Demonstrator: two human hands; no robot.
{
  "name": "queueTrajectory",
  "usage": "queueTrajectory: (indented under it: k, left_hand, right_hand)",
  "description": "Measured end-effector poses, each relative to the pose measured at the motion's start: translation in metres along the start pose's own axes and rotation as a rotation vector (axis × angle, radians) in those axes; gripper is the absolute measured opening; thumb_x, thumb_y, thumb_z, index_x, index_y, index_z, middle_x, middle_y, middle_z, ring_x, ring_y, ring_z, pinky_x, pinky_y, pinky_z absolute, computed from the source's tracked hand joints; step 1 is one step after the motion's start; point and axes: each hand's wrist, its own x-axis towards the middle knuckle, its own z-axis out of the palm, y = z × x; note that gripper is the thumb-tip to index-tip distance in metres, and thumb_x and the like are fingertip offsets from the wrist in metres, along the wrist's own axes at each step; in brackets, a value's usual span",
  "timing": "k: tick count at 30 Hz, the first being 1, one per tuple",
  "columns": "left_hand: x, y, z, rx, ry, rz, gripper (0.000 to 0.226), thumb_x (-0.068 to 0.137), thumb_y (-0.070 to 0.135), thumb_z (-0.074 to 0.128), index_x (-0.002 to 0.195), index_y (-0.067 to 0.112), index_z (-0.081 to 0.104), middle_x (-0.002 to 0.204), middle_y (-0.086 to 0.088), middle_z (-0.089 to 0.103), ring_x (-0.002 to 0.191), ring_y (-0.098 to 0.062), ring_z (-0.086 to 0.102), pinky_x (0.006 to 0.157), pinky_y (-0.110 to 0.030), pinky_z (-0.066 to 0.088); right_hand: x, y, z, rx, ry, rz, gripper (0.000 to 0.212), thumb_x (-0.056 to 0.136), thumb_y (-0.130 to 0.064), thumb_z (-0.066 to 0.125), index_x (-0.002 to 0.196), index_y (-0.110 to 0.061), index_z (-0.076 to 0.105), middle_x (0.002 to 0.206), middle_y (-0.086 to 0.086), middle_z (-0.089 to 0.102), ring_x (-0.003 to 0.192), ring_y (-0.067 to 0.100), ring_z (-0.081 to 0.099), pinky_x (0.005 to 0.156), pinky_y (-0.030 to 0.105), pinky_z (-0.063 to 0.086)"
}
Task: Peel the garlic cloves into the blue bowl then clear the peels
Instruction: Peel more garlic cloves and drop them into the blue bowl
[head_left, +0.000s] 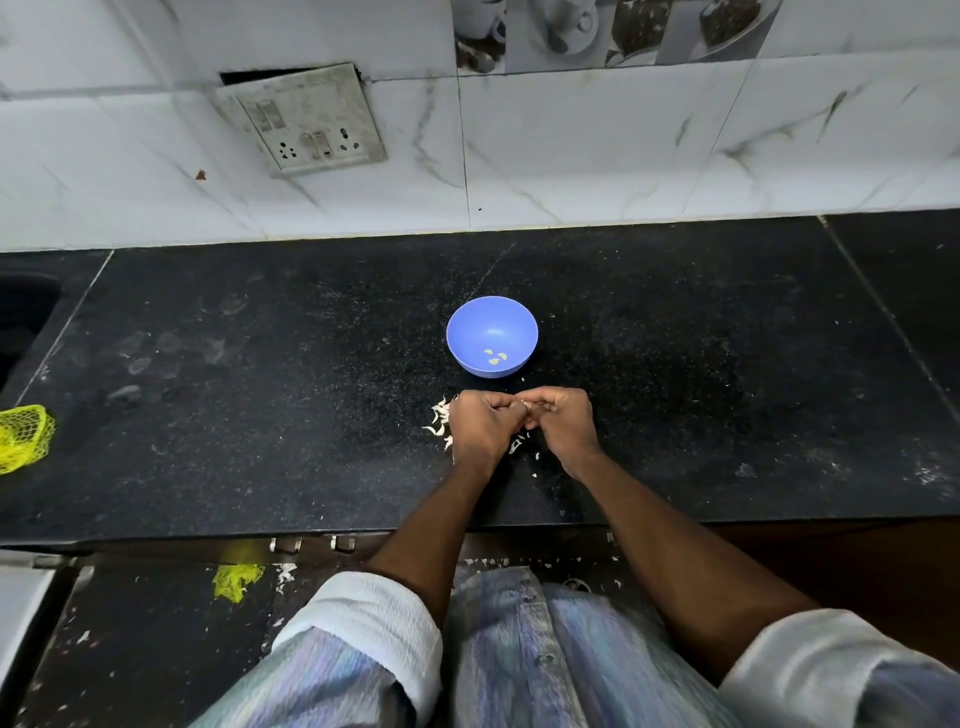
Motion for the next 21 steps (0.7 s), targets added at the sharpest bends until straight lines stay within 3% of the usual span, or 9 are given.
queueTrajectory:
  k: [4, 8, 10, 12, 16, 21]
  left_hand:
    - [-0.003, 0.004, 0.003, 0.032, 0.021, 0.036, 0.022, 0.082, 0.010, 0.077, 0.062, 0.018, 0.080, 0.054, 0.009, 0.069, 0.047, 0.000, 0.055, 0.049, -0.019, 0.047]
    - [0.001, -0.003, 0.005, 0.054, 0.042, 0.033, 0.024, 0.082, 0.015, 0.076, 0.058, 0.014, 0.074, 0.050, 0.002, 0.063, 0.046, -0.003, 0.044, 0.051, -0.032, 0.045]
    - [0.001, -0.005, 0.003, 0.038, 0.050, 0.039, 0.029, 0.083, 0.014, 0.075, 0.055, 0.013, 0.068, 0.046, 0.003, 0.057, 0.046, -0.003, 0.041, 0.049, -0.029, 0.041]
    - [0.003, -0.009, 0.001, -0.005, 0.041, 0.046, 0.033, 0.087, 0.013, 0.073, 0.055, 0.012, 0.067, 0.047, 0.006, 0.059, 0.047, -0.001, 0.044, 0.050, -0.026, 0.042]
    - [0.007, -0.021, -0.001, -0.025, 0.037, 0.054, 0.029, 0.091, 0.030, 0.066, 0.069, 0.012, 0.075, 0.061, -0.005, 0.070, 0.056, -0.008, 0.056, 0.058, -0.040, 0.054]
    - [0.009, -0.016, 0.002, -0.094, 0.046, 0.011, 0.013, 0.090, 0.022, 0.079, 0.078, 0.025, 0.082, 0.068, 0.007, 0.076, 0.066, -0.009, 0.073, 0.070, -0.033, 0.062]
  right_hand:
    - [-0.001, 0.000, 0.000, 0.010, 0.007, 0.007, 0.029, 0.085, 0.012, 0.062, 0.091, -0.009, 0.081, 0.082, 0.007, 0.079, 0.067, 0.015, 0.069, 0.064, 0.029, 0.054]
    - [-0.002, -0.005, 0.002, 0.041, 0.003, 0.008, 0.027, 0.086, 0.014, 0.061, 0.092, -0.004, 0.080, 0.080, 0.008, 0.078, 0.064, 0.011, 0.069, 0.062, 0.024, 0.053]
    - [-0.002, -0.010, 0.004, 0.062, -0.007, 0.003, 0.026, 0.088, 0.015, 0.058, 0.094, 0.001, 0.079, 0.077, 0.012, 0.076, 0.061, 0.009, 0.067, 0.060, 0.021, 0.052]
    - [0.000, -0.012, 0.005, 0.078, -0.033, -0.004, 0.024, 0.091, 0.014, 0.058, 0.095, 0.002, 0.078, 0.077, 0.017, 0.075, 0.061, 0.013, 0.067, 0.060, 0.022, 0.053]
    - [0.004, -0.010, 0.007, 0.081, -0.023, 0.019, 0.019, 0.093, 0.008, 0.064, 0.096, -0.003, 0.079, 0.079, 0.015, 0.077, 0.066, 0.016, 0.070, 0.063, 0.023, 0.055]
    - [0.004, -0.010, 0.008, 0.164, 0.029, 0.072, 0.012, 0.091, 0.007, 0.069, 0.100, 0.003, 0.076, 0.084, 0.016, 0.078, 0.074, 0.021, 0.076, 0.066, 0.024, 0.059]
